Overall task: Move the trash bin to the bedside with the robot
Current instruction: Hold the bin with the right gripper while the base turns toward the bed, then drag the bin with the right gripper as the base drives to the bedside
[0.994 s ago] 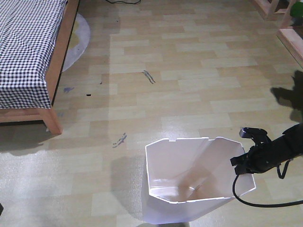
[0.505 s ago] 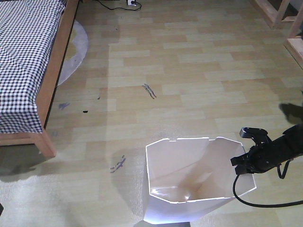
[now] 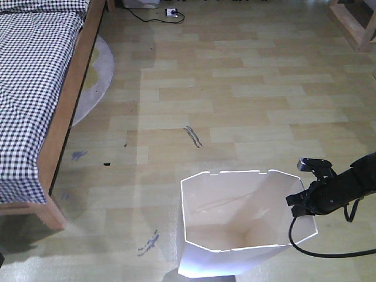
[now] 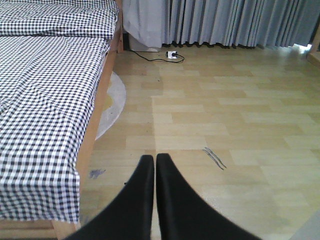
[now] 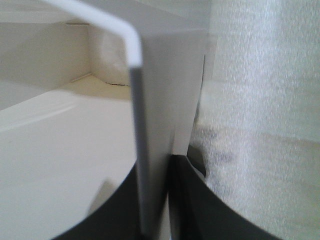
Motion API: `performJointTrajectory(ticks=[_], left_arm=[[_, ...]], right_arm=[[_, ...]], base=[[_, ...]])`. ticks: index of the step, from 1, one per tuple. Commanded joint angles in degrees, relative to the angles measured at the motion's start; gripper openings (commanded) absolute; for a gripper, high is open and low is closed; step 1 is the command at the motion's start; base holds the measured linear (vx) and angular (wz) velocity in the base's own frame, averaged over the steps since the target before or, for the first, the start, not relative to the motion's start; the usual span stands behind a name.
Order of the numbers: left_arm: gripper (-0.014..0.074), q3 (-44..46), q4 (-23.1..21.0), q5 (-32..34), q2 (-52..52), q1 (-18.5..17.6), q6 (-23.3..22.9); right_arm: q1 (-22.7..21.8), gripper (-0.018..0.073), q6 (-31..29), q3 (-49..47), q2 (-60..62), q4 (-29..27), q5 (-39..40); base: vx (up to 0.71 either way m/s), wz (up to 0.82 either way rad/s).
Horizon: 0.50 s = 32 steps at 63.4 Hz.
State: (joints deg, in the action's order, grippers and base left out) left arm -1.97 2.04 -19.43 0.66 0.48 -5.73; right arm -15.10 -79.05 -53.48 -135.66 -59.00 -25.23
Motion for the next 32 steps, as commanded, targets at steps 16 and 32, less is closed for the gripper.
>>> performJointTrajectory(ticks=[16,32], left_arm=[[-0.0006,-0.19,-0.13,4.18,-1.02,-0.05,-0.25],[-0.0006,-0.19,-0.13,4.18,-1.02,-0.05,-0.25]], right_arm=[[-0.2,-0.0002,-0.15,-0.64,4.0,-2.46,-9.56],[-0.2,-0.0002,-0.15,-0.64,4.0,-2.46,-9.56]], base=[[0.38,0.04],[0.36,0.02]])
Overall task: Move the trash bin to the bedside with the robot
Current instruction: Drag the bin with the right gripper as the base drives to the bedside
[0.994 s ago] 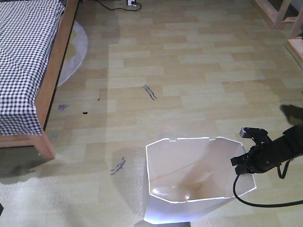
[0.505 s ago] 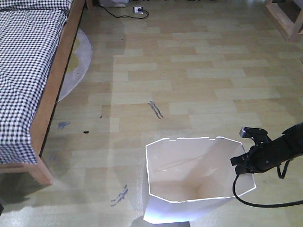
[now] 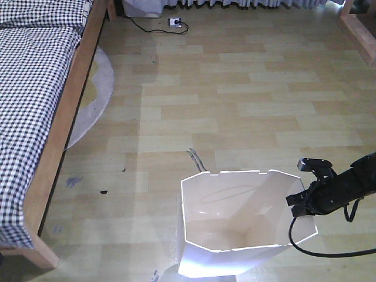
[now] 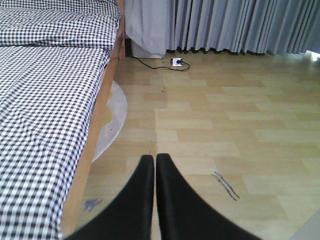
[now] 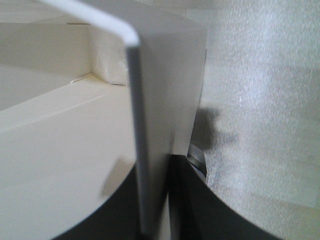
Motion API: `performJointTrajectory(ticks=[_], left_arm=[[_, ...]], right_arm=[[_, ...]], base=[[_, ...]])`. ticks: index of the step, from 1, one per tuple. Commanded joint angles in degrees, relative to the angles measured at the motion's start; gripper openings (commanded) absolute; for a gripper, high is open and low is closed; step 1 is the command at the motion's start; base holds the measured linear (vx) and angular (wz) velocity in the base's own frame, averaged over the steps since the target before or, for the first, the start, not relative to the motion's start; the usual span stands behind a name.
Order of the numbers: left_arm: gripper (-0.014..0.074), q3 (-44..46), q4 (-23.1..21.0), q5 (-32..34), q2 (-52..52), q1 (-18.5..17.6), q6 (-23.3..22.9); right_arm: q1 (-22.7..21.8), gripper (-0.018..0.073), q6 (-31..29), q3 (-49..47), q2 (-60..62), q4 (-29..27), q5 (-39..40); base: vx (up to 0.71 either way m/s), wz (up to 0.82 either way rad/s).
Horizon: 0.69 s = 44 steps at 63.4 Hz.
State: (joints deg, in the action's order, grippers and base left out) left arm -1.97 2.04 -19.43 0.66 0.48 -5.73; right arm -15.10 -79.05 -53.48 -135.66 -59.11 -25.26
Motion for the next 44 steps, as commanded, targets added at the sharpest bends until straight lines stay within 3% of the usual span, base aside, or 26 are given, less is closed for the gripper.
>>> performJointTrajectory(ticks=[1,44], left_arm=[[-0.0006,-0.19,-0.13,4.18,-1.02,-0.05,-0.25],[-0.0006,-0.19,-0.13,4.18,-1.02,-0.05,-0.25]], right_arm=[[-0.2,-0.0002,-0.15,-0.64,4.0,-2.35,-9.52],[-0.2,-0.0002,-0.15,-0.64,4.0,-2.35,-9.52]], base=[[0.35,0.01],[0.37,-0.01]])
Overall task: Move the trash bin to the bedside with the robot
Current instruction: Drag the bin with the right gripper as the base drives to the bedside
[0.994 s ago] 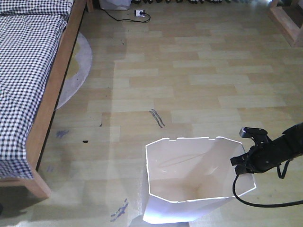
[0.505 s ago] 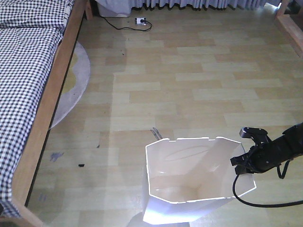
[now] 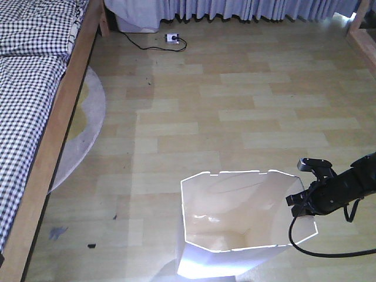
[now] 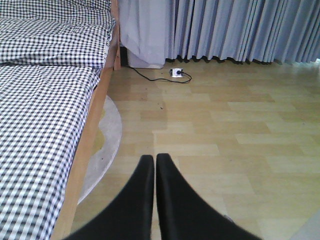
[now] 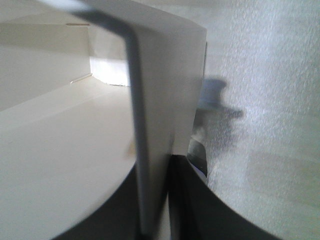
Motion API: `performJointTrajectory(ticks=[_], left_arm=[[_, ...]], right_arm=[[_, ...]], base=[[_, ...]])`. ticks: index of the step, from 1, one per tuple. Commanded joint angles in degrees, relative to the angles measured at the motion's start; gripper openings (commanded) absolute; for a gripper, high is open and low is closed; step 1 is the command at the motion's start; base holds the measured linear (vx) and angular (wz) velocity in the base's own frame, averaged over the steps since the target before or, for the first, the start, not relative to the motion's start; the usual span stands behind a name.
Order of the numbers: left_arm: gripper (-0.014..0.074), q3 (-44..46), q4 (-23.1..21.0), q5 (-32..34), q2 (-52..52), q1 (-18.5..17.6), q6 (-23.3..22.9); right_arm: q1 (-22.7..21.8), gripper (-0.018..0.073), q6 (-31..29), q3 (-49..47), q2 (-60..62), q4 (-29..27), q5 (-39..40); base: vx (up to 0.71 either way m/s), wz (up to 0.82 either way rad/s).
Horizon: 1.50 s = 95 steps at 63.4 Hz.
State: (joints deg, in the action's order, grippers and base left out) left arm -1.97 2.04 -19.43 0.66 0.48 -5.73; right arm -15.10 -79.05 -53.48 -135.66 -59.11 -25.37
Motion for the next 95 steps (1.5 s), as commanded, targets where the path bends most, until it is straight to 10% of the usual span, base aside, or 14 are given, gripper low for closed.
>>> performJointTrajectory(ticks=[1,95], left_arm=[[-0.0006,-0.19,-0.13,4.18,-1.02,-0.05,-0.25],[-0.0006,-0.19,-0.13,4.18,-1.02,-0.05,-0.25]], right_arm=[[-0.2,-0.0002,-0.15,-0.64,4.0,-2.35,-9.41],[-0.2,-0.0002,-0.15,-0.64,4.0,-2.35,-9.41]], base=[[0.38,-0.02],[0.36,0.02]])
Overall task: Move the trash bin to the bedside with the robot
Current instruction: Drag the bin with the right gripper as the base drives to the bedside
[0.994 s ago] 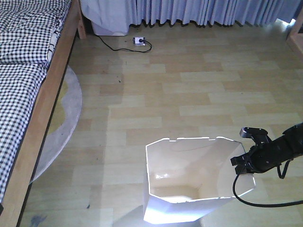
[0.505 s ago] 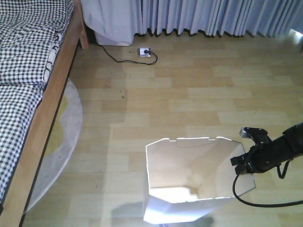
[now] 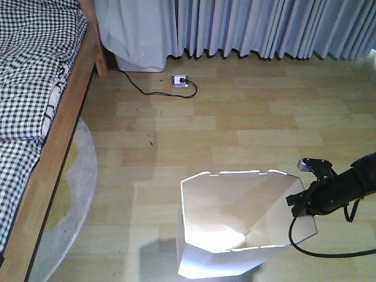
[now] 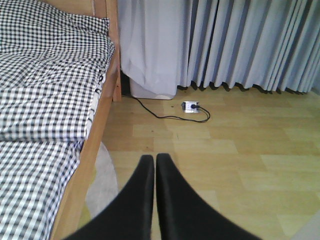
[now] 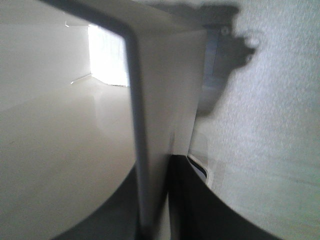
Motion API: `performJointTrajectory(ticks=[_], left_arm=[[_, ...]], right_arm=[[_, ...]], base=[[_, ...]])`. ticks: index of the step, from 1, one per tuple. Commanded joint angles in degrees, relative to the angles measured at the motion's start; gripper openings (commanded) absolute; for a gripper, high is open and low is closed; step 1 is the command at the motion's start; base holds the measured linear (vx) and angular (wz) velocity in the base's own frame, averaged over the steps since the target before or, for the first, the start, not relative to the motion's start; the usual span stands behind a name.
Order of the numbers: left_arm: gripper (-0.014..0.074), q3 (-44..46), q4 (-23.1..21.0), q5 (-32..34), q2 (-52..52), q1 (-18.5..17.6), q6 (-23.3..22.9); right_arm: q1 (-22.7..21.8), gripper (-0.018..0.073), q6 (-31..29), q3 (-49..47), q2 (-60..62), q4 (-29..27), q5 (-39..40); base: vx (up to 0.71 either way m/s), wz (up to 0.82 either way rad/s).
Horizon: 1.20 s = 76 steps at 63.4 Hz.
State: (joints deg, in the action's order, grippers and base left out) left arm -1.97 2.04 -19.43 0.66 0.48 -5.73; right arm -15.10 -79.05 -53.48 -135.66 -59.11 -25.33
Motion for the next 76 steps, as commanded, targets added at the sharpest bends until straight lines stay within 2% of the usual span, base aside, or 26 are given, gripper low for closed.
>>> performJointTrajectory(ticks=[1,76], left_arm=[[-0.0006,-0.19,-0.13,4.18,-1.02,-0.05,-0.25],[-0.0006,-0.19,-0.13,4.18,-1.02,-0.05,-0.25]], right_arm=[[-0.2,-0.0002,-0.15,-0.64,4.0,-2.35,-9.46],[-0.2,-0.0002,-0.15,-0.64,4.0,-2.4,-9.46]], base=[[0.35,0.01],[0.33,0.02]])
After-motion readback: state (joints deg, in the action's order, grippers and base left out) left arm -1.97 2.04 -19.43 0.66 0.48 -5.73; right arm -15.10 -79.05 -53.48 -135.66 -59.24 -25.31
